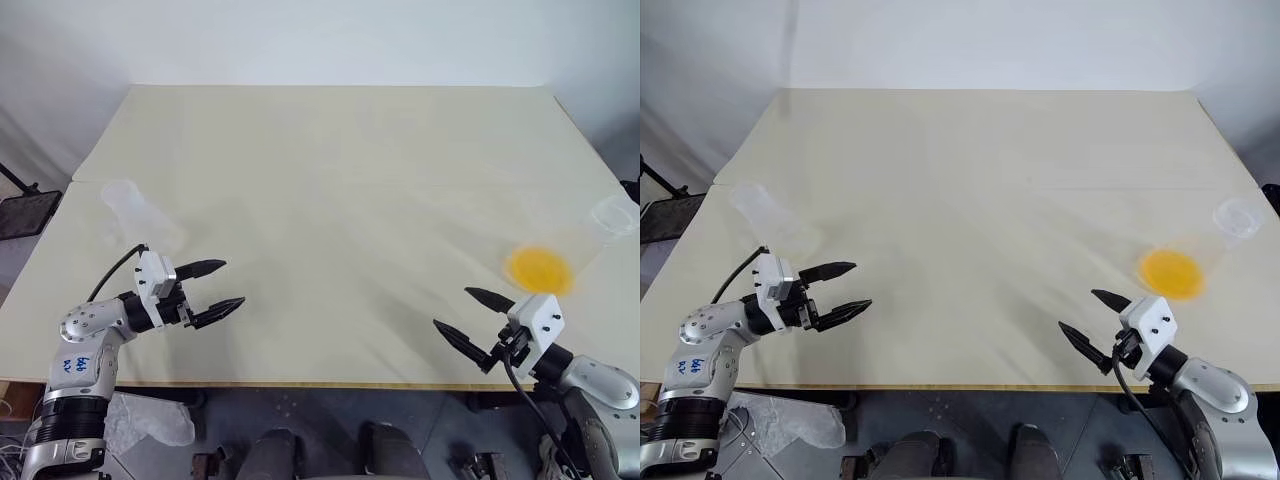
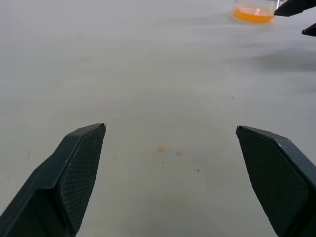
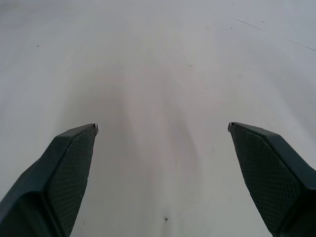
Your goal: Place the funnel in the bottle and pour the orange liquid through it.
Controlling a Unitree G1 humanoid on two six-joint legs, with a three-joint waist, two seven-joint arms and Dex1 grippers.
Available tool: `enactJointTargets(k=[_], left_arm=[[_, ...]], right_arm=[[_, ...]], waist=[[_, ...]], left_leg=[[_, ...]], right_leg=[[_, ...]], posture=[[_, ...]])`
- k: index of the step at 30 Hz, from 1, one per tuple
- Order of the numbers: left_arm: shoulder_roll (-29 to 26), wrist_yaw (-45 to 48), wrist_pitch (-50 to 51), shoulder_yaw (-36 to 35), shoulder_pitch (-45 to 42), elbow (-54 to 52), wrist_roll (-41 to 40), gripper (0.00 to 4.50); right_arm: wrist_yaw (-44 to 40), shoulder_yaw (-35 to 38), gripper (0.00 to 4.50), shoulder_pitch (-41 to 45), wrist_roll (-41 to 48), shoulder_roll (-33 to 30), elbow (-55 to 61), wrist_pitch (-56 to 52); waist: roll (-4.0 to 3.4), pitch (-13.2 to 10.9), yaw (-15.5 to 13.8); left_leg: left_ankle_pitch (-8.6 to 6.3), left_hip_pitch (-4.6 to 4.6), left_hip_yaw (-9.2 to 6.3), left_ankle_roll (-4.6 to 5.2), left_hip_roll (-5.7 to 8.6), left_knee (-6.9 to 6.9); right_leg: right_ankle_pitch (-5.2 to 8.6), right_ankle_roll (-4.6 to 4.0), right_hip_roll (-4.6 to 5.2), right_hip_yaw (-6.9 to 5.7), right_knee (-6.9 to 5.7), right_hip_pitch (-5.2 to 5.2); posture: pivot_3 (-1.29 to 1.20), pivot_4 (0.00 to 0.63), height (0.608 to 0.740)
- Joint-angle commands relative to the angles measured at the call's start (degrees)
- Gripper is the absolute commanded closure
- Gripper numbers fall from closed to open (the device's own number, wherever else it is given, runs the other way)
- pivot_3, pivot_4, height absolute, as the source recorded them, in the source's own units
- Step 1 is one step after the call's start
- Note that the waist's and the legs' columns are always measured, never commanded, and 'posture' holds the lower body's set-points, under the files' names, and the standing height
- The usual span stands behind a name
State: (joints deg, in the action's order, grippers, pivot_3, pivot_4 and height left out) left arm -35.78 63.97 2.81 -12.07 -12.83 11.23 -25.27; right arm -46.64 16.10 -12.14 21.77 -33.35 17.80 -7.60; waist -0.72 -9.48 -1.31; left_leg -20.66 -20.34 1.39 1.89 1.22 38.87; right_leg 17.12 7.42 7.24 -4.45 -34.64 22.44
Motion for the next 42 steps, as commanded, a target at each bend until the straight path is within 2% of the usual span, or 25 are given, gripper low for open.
enactJointTargets(k=[1,8,14,18,24,28,30,34,37,42], left_arm=[[-0.2,0.7,0.4,-0.9,-0.5,-2.1,-2.0,0.00],[0.0,-5.4,6.9,-1.7,-0.4,-3.6,-2.8,0.00],[0.5,-10.8,8.0,-3.4,2.0,-6.8,-2.2,0.00],[0.5,-14.8,7.3,-8.7,6.5,-10.2,-3.2,0.00],[1.0,-19.0,7.5,-19.0,18.1,-17.6,-5.4,0.00],[0.7,-19.7,7.2,-22.4,21.2,-18.4,-6.2,0.00],[0.2,-20.1,7.2,-23.1,21.1,-17.8,-6.0,0.00],[-3.1,-21.9,6.8,-25.5,15.2,-11.8,-5.5,0.00],[-5.0,-24.7,7.3,-24.1,8.3,-7.4,-4.1,0.00],[-6.1,-24.0,7.9,-19.7,0.0,-2.0,-3.0,0.00]], right_arm=[[0.2,0.2,0.06,-0.6,0.3,-0.4,2.3,0.7],[-0.4,0.1,0.06,-0.7,0.5,-0.9,2.4,0.4],[-1.4,-1.8,0.06,3.8,0.4,-1.5,-0.5,-0.4],[-2.5,-3.4,0.06,6.4,0.6,-1.7,-2.1,-1.0],[-3.2,-6.4,0.06,11.3,0.9,-0.9,-4.2,-2.4],[-4.8,-8.9,0.06,15.1,0.0,-0.7,-7.6,-1.4],[-4.9,-9.5,0.06,16.9,-0.1,-0.6,-9.0,-1.1],[-5.2,-10.1,0.06,18.3,0.0,-0.2,-9.1,-0.7],[-5.1,-10.3,0.06,17.8,0.1,-0.3,-8.2,-0.8],[-4.5,-10.2,0.06,17.5,0.3,-0.4,-7.4,-0.8]], waist=[[0.00,0.0,0.0],[0.01,0.0,0.0],[0.02,0.0,0.1],[0.05,0.0,0.4],[0.12,-0.1,1.4],[0.15,-0.1,1.0],[0.16,-0.1,0.9],[0.24,-0.2,1.0],[0.25,-0.2,1.0],[0.26,-0.2,1.3]], left_leg=[[0.00,0.00,0.00,0.00,0.00,0.00],[0.00,0.00,0.00,0.00,0.00,0.03],[-0.01,0.00,0.00,0.00,0.00,0.06],[-0.03,0.00,-0.07,-0.04,-0.03,0.05],[-0.08,-0.02,-0.14,-0.06,-0.03,0.04],[-0.09,-0.02,-0.22,-0.06,-0.01,0.12],[-0.09,-0.03,-0.27,-0.05,0.02,0.13],[-0.15,-0.05,-0.28,-0.04,0.03,0.12],[-0.15,-0.08,-0.34,-0.04,0.03,0.15],[-0.17,-0.08,-0.29,0.01,0.13,0.15]], right_leg=[[0.00,0.00,0.00,0.00,0.00,0.00],[0.00,0.00,0.00,0.02,-0.03,0.00],[0.00,0.00,0.02,0.06,-0.04,0.00],[0.00,0.00,0.02,0.10,-0.06,0.01],[0.01,-0.02,0.13,0.16,0.00,-0.01],[0.03,-0.04,0.19,0.14,0.20,-0.07],[0.03,-0.05,0.22,0.12,0.20,-0.08],[0.03,-0.06,0.22,0.07,0.12,-0.03],[0.04,-0.07,0.20,-0.02,0.00,-0.01],[0.02,-0.03,0.22,-0.10,-0.16,-0.02]], posture=[[0.00,0.150,0.740],[0.00,0.150,0.740],[0.00,0.150,0.740],[0.00,0.150,0.740],[0.00,0.150,0.740],[0.00,0.150,0.740],[0.00,0.150,0.740],[0.00,0.150,0.740],[0.00,0.150,0.740],[0.00,0.150,0.740]])
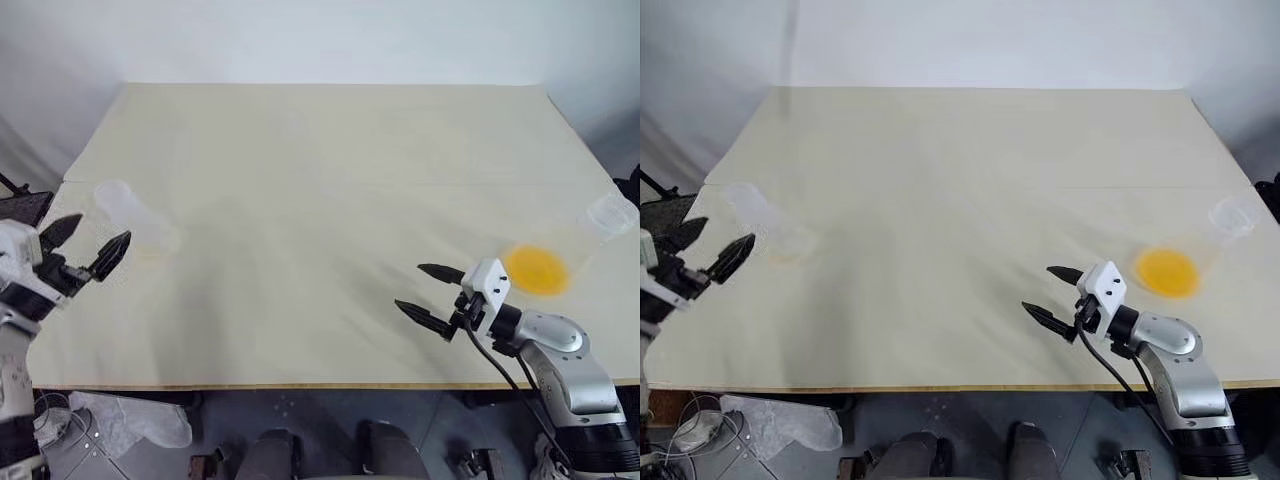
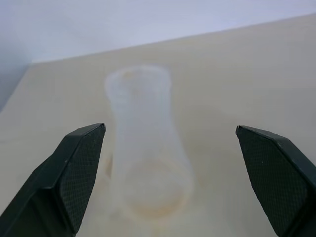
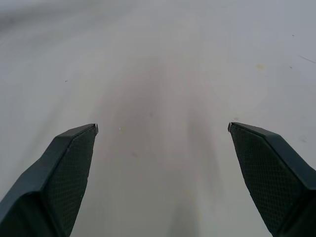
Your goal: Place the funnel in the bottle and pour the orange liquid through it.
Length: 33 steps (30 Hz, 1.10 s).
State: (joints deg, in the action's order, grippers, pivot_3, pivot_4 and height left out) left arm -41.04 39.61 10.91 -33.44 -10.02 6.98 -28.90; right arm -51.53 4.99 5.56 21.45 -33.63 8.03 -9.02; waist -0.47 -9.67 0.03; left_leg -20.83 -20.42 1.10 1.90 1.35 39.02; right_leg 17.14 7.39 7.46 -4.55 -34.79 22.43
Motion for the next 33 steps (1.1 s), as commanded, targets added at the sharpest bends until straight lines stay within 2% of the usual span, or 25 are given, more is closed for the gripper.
enactJointTargets(k=[1,7,23,33], left_arm=[[-0.9,0.5,-0.5,2.2,-3.8,3.1,0.9,0.00],[-1.4,0.0,-1.1,5.3,-9.3,8.4,3.1,0.00],[-2.0,-0.8,-1.9,2.1,-5.4,7.4,2.8,0.00],[-1.4,-1.0,-5.1,5.5,-11.3,13.8,5.3,0.00]], right_arm=[[0.5,0.9,0.06,-0.2,0.7,-0.1,2.4,0.6],[1.6,1.5,0.06,-0.9,0.5,0.0,3.5,0.8],[2.0,1.8,0.06,-1.6,0.8,-0.5,4.0,1.2],[1.9,0.7,0.06,0.6,0.2,0.2,2.9,1.7]], waist=[[0.04,0.0,0.0],[0.11,-0.1,0.1],[0.20,-0.1,-0.1],[0.25,-0.2,0.0]], left_leg=[[0.00,0.00,0.00,0.00,0.00,0.00],[0.00,-0.01,0.08,-0.01,-0.04,0.01],[0.00,0.00,0.05,-0.01,-0.05,0.06],[0.00,-0.01,0.04,-0.01,-0.05,0.08]], right_leg=[[0.00,0.00,-0.01,-0.06,-0.03,0.02],[0.00,0.00,-0.06,-0.60,-0.09,0.05],[0.00,0.00,0.01,-0.70,-0.11,0.02],[0.00,0.00,0.01,-0.78,-0.14,0.02]], posture=[[0.00,0.150,0.740],[0.00,0.150,0.740],[0.00,0.150,0.740],[0.00,0.150,0.740]])
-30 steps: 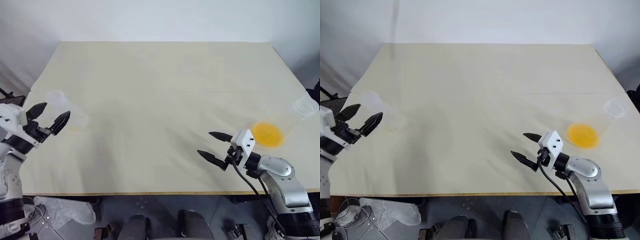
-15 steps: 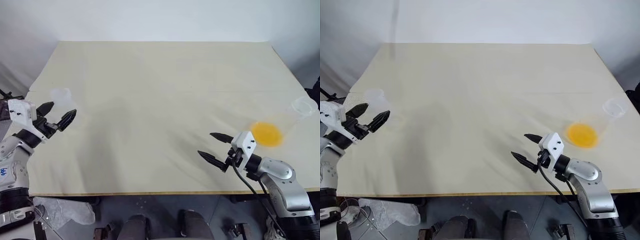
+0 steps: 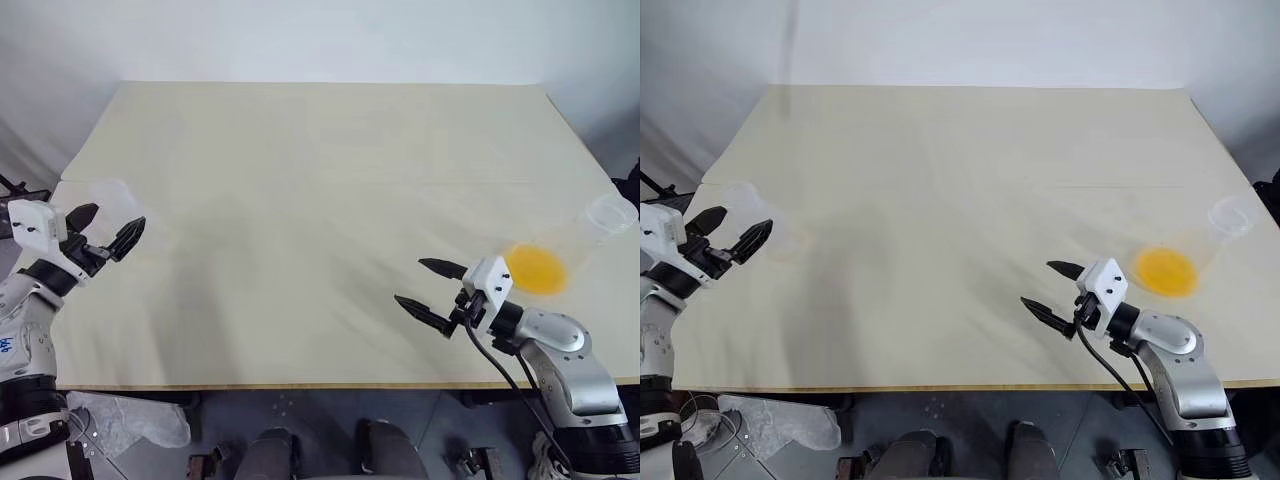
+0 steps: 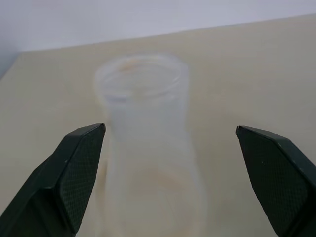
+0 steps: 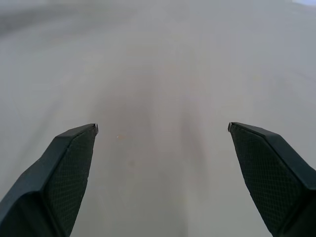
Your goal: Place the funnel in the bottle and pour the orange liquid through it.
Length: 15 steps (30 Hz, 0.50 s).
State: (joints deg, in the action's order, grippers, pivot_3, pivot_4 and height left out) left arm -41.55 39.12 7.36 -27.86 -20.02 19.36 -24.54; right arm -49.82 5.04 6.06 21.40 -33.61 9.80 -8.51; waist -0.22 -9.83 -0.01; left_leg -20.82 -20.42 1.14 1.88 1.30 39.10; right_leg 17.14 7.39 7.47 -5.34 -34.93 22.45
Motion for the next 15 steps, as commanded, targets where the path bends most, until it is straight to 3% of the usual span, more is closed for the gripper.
enactJointTargets(k=[1,11,15], left_arm=[[-0.9,-0.6,-1.7,0.1,-1.6,1.9,1.2,0.00],[-0.5,0.1,-8.1,3.5,-9.4,12.8,4.3,0.00],[-0.3,0.7,-10.2,4.2,-11.2,15.7,4.7,0.96]], right_arm=[[0.3,0.7,0.06,0.1,0.3,0.2,1.3,1.1],[0.7,1.0,0.06,-1.3,0.4,-0.1,2.5,1.0],[1.2,1.4,0.00,-1.9,0.4,-0.2,3.3,0.9]], waist=[[0.00,0.0,0.0],[0.06,0.0,-0.2],[0.08,0.0,-0.1]], left_leg=[[0.00,0.00,0.00,0.00,0.00,0.00],[0.01,0.00,0.04,0.03,0.06,0.05],[0.01,0.00,0.05,0.03,0.07,0.05]], right_leg=[[0.00,0.00,0.00,-0.01,-0.01,0.00],[0.00,0.00,-0.01,-0.67,-0.09,-0.03],[0.00,0.00,-0.01,-0.72,-0.11,-0.02]], posture=[[0.00,0.150,0.740],[0.00,0.150,0.740],[0.00,0.150,0.740]])
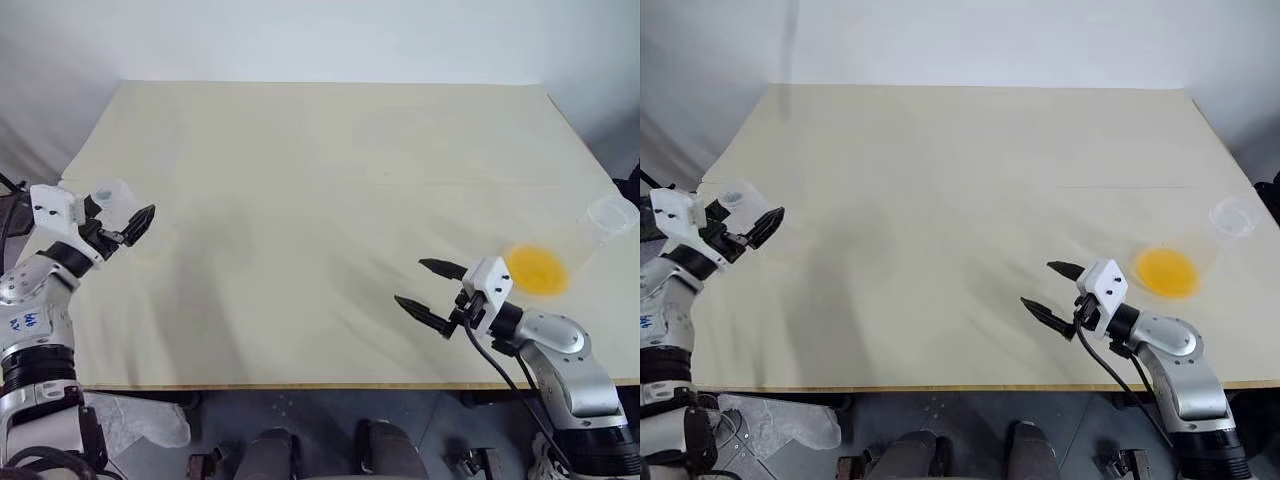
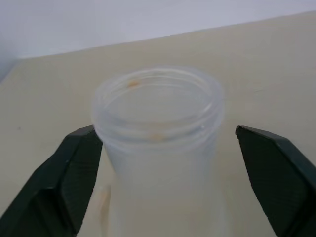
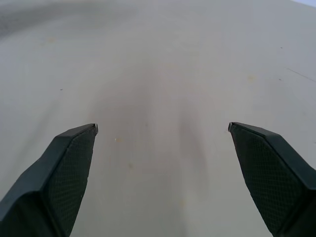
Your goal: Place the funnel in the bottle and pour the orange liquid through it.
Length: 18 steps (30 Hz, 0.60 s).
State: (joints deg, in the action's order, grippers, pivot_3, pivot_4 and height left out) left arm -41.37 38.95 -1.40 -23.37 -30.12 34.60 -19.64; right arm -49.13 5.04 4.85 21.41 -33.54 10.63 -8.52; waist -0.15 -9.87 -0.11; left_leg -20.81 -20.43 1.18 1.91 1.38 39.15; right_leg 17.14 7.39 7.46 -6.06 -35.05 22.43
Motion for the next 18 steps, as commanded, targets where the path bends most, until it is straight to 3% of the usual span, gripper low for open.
enactJointTargets(k=[1,4,11,18], left_arm=[[-0.5,1.6,-1.2,-0.2,-1.2,0.7,-0.5,1.24],[-0.6,2.6,-0.2,-0.2,-1.3,0.8,-1.0,2.17],[0.1,8.1,4.6,1.7,-1.6,-6.8,-4.0,2.20],[6.9,13.3,14.2,11.6,-4.8,-21.9,-7.8,2.20]], right_arm=[[0.5,1.5,0.00,-1.0,0.5,-0.3,2.7,0.8],[0.9,2.1,0.00,-2.0,0.7,-0.5,3.6,0.6],[1.6,4.0,0.00,-3.5,1.8,-1.1,5.5,-0.6],[1.1,8.3,0.00,-4.7,5.5,-3.0,7.8,-4.1]], waist=[[0.01,0.0,0.0],[0.01,0.0,0.1],[0.04,0.0,-0.2],[0.07,0.0,-1.4]], left_leg=[[0.00,0.00,0.00,0.00,-0.01,0.00],[0.00,0.00,0.01,0.00,-0.01,0.00],[0.01,0.00,0.00,0.01,0.00,0.04],[0.01,-0.01,-0.02,0.03,0.02,0.10]], right_leg=[[0.00,0.00,-0.01,-0.02,0.00,0.00],[0.00,0.00,0.00,-0.05,-0.02,0.00],[0.00,0.00,0.01,-0.05,-0.02,-0.03],[-0.01,0.01,0.02,-0.01,-0.01,-0.07]], posture=[[0.00,0.150,0.740],[0.00,0.150,0.740],[0.00,0.150,0.740],[0.00,0.150,0.740]])
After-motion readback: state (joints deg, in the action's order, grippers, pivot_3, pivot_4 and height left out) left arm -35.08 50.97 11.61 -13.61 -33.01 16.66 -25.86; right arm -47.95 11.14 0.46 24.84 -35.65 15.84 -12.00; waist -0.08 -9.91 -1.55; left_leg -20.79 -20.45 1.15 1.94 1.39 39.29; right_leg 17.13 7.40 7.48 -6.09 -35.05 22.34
